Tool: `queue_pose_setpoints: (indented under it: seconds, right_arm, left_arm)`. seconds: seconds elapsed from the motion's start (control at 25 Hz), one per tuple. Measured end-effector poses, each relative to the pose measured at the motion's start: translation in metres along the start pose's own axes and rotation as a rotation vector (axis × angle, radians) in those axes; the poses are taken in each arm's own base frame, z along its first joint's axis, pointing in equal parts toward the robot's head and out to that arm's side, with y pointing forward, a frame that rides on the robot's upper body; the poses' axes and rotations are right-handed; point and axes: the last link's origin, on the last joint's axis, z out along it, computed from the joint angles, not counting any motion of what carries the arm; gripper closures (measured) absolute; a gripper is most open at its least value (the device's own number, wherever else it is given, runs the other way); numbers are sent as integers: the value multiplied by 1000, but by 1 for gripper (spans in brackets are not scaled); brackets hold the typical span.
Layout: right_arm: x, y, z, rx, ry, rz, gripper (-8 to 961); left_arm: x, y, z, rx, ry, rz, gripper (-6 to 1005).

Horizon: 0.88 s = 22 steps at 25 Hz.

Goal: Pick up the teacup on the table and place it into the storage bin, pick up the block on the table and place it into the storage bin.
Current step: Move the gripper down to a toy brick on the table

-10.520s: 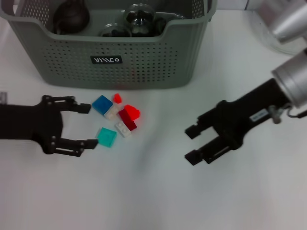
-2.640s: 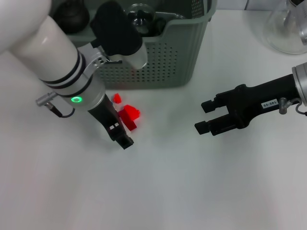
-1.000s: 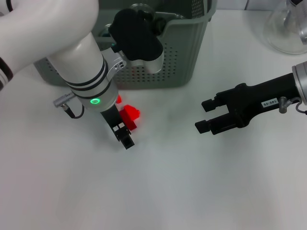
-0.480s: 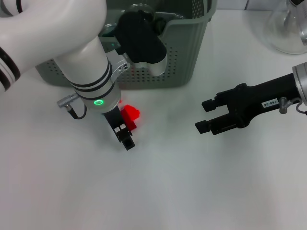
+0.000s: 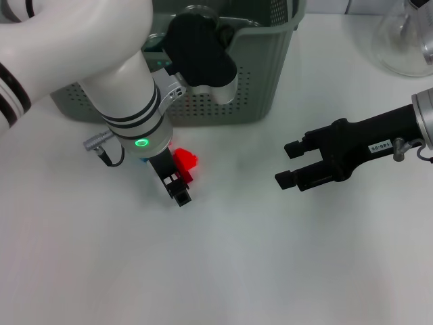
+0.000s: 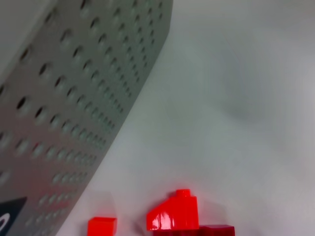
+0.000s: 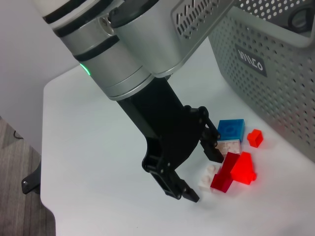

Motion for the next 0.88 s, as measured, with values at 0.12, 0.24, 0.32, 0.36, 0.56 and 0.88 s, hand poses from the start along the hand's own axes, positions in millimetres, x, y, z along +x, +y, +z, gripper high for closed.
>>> queue_pose_setpoints:
  seconds: [0.12,0.24,0.32,0.36,0.56,0.88]
  right_arm:
    - [0,0,0,0,0,0,158]
    - [0,0,0,1,1,0,158]
    - [0,0,0,2,1,0,157]
    - [0,0,0,2,1,-1,157]
    - [1,0,1,-1,2,3,157]
    - [1,0,1,-3,1,5,157]
  left_arm:
    - [0,0,1,-1,-8,2,298]
    - [0,-1,2,-3,-17,2,320]
    - [1,0,3,-5,-17,1,372]
    - [1,0,3,-5,-16,1,416]
    - [3,0,3,-3,-9,4,505]
    - [3,-1,2,3,-11,7,500]
